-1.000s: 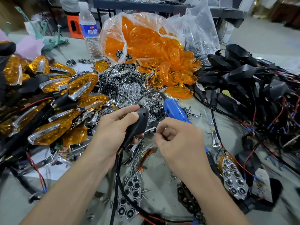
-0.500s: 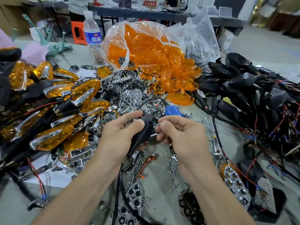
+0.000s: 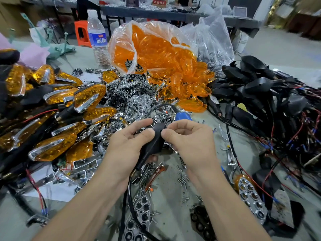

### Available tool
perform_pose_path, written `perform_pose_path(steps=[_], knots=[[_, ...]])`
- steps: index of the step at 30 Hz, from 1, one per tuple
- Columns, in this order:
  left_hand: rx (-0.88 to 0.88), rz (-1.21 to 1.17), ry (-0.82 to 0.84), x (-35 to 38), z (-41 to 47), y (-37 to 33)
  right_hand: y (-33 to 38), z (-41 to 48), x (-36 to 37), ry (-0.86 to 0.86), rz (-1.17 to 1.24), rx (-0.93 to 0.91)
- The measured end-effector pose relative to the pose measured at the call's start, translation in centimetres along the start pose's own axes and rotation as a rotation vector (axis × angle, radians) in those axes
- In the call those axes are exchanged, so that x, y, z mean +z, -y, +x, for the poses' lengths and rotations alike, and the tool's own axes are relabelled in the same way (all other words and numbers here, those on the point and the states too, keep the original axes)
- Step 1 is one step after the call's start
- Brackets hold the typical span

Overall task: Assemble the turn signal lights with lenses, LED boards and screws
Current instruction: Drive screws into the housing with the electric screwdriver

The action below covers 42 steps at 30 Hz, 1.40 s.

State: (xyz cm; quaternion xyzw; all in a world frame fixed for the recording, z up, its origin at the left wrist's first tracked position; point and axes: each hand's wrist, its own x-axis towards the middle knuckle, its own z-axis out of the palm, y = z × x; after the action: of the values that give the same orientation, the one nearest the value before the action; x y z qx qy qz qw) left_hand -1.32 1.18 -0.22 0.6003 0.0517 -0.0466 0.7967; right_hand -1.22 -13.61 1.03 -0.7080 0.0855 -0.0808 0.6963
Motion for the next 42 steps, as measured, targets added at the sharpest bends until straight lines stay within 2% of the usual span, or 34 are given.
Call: perform_pose_path(steps=[5,8,11,13,15,17,20,25,28,31,35,38,40,42], knots=[[-0.024,-0.032,0.043,0.0,-0.2,-0.4,1.5,0.7,-0.5,0.185,0.011,0.238],[-0.018,-0.069,0.043,-0.1,-0.3,-0.9,2.4,0.4,-0.2,0.208,-0.107,0.151],[-0.025,-0.108,-0.007,-0.1,-0.3,-1.4,2.9,0.1,-1.4,-0.056,-0.628,-0.165],[-0.044,-0.117,-0.063,-0.4,0.0,-1.7,3.4,0.0,-3.4,-0.188,-1.058,-0.225],[-0.076,-0.123,-0.123,-1.0,0.4,-1.8,3.3,-0.1,-5.0,-0.095,-1.381,-0.076],[-0.09,-0.135,-0.158,-1.6,1.0,-2.0,2.4,-0.3,-5.5,0.052,-1.476,0.038],[-0.104,-0.168,-0.181,-2.2,1.7,-1.9,1.6,0.0,-5.6,0.123,-1.344,0.107],[-0.157,-0.209,-0.184,-3.1,2.8,-1.9,1.2,1.8,-6.8,0.232,-1.273,0.193],[-0.161,-0.231,-0.189,-3.5,3.1,-1.9,0.9,2.1,-7.5,0.21,-1.109,0.203],[-0.151,-0.238,-0.212,-3.7,3.3,-1.8,2.0,2.2,-8.3,0.113,-0.979,0.124],[-0.15,-0.234,-0.217,-3.8,3.0,-1.9,5.6,2.1,-9.4,-0.037,-0.564,-0.068],[-0.145,-0.154,-0.226,-3.3,2.5,-2.0,7.9,1.9,-9.3,-0.077,-0.298,-0.215],[-0.128,-0.087,-0.236,-2.9,2.0,-2.2,8.4,1.9,-8.4,-0.132,-0.096,-0.272],[-0.11,-0.024,-0.246,-2.4,1.5,-2.3,8.0,1.9,-7.2,-0.174,0.201,-0.255]])
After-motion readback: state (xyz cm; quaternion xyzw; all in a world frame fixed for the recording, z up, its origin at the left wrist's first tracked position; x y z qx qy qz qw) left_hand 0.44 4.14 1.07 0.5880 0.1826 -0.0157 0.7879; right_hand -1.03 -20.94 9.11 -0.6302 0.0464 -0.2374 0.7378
